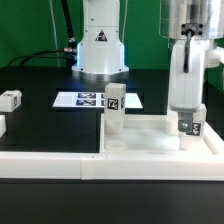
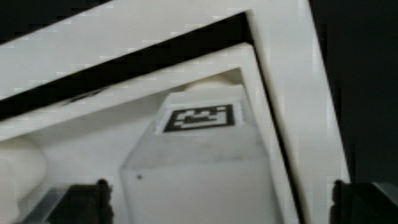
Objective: Assemble square table
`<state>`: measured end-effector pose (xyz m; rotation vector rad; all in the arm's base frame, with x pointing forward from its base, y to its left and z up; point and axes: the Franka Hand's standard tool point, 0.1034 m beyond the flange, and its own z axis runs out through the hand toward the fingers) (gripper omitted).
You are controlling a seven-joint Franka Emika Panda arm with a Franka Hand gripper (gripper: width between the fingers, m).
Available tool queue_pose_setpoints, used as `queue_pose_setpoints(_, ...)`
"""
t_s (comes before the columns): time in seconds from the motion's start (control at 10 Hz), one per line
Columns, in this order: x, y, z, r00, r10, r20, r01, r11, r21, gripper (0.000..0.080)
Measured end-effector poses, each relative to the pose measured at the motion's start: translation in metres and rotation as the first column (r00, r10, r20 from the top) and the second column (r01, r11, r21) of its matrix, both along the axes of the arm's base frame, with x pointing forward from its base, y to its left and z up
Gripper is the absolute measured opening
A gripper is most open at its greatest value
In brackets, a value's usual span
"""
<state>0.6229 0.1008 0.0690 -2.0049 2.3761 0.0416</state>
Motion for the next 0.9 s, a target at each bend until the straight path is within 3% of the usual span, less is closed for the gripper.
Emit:
queue_pose_setpoints(0.2,-0.0033,0.0153,-0.003,0.937,0.348,0.02,-0.348,0.937,-0.016,0.0647)
queue_pose_setpoints(0.3,-0.0032,0.0134,-0.0032,0.912,0.409,0.02,-0.408,0.913,-0.018,0.0647)
queue_pose_setpoints(0.9,-0.0026,0.0126,-0.0021,0.881,0.473,0.024,-0.472,0.881,-0.02,0.0649)
